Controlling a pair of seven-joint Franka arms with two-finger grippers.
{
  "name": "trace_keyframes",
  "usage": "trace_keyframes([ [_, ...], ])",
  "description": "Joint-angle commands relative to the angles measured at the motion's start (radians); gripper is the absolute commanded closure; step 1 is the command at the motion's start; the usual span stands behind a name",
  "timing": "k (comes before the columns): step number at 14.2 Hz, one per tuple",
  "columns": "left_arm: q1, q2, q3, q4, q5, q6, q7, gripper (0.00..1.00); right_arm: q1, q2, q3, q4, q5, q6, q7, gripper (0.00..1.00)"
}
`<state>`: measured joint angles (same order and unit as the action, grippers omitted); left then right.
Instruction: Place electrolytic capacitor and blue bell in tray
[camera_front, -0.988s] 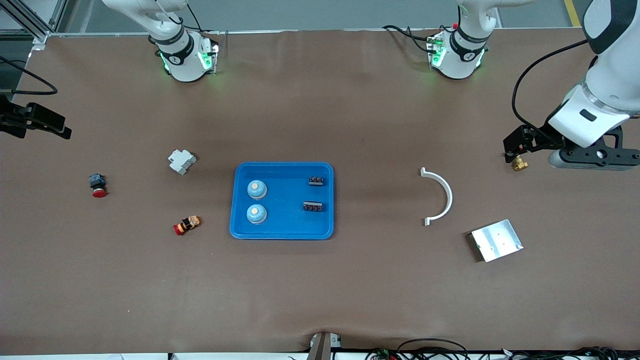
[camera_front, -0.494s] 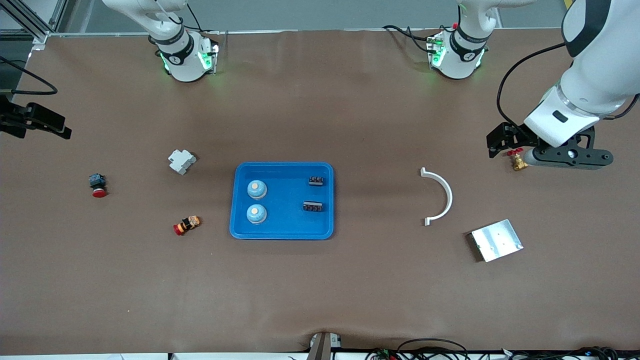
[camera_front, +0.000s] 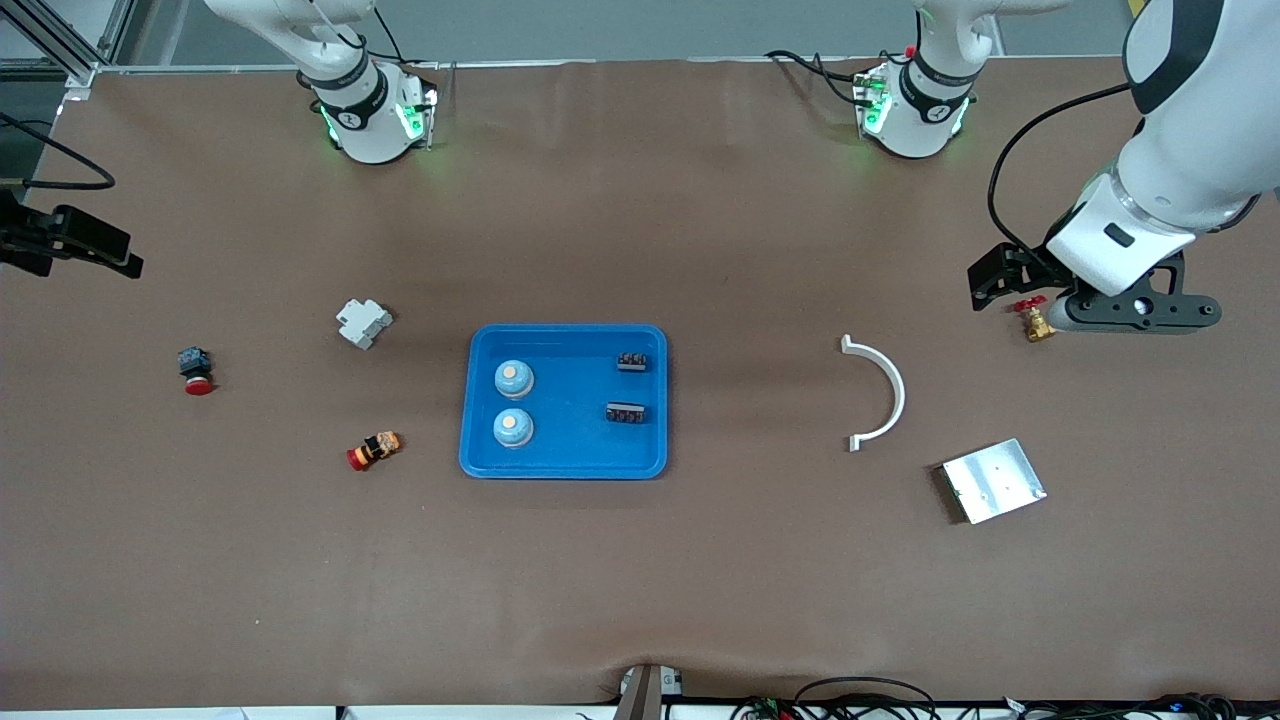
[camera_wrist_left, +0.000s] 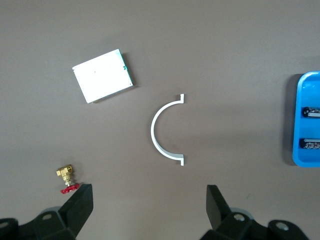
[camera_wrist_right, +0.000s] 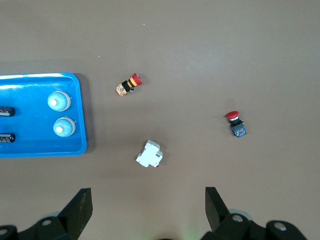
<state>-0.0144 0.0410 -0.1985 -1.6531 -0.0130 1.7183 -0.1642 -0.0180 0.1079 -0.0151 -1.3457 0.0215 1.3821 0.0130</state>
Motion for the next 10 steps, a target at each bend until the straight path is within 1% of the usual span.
trace_keyframes([
  [1,0.005,-0.006,-0.009,0.028,-0.024,-0.011,-0.006,0.00,-0.011,-0.013,0.006,-0.004,0.015,0.000,-0.002,0.00],
  [10,0.001,-0.006,-0.010,0.036,-0.013,-0.011,0.000,0.00,-0.011,-0.013,0.006,-0.004,0.015,0.000,-0.002,0.00],
])
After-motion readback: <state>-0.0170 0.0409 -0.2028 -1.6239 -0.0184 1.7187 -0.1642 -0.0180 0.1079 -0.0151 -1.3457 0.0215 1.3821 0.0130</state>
